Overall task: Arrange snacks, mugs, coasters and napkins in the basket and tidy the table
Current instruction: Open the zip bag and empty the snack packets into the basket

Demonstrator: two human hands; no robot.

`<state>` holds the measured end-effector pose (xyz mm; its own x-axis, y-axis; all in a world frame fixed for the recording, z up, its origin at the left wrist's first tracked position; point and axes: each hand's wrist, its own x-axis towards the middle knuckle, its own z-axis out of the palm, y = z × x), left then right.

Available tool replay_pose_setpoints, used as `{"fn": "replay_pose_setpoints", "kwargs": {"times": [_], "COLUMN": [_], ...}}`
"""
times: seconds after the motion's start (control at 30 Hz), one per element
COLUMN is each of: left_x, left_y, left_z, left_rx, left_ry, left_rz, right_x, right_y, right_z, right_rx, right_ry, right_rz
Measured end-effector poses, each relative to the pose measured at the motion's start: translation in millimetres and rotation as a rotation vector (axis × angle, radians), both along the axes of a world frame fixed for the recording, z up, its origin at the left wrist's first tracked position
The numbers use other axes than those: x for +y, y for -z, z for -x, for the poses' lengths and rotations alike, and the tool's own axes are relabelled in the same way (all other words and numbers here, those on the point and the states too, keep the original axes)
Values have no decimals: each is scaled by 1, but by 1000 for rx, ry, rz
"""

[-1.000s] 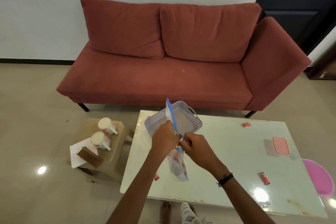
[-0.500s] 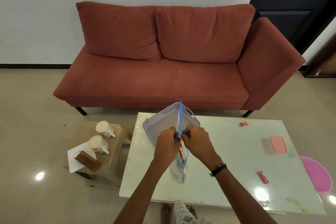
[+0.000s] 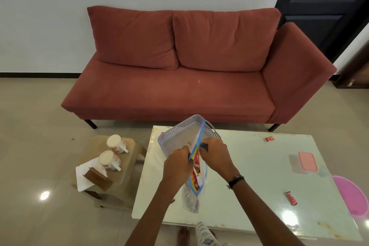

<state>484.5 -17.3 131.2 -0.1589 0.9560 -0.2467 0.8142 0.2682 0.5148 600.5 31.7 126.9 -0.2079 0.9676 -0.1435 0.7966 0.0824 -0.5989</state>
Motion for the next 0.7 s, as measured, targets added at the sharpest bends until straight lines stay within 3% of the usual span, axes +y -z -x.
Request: {"fn": "replay_pose_setpoints", "kwargs": {"times": [0.2,0.43,0.57,0.7], "left_x": [9,4,2,-4], "left_y": [0,6,7,9], "left_z": [-4,11,1,3], "left_rx": [77,28,-57,-16], "left_ry": [52,-47,-15,-53], "left_rz": [-145,-203,-237,-220], "right_x": [-18,-17,-11,-7], "right_y": [1,0,-4,-7], "right_z": [-1,-37,-20,-7], "right_rx": [38,-189,-95,-128], "right_ry": [-36,130,69,52], "right_rz": [14,27,-6,-86]}}
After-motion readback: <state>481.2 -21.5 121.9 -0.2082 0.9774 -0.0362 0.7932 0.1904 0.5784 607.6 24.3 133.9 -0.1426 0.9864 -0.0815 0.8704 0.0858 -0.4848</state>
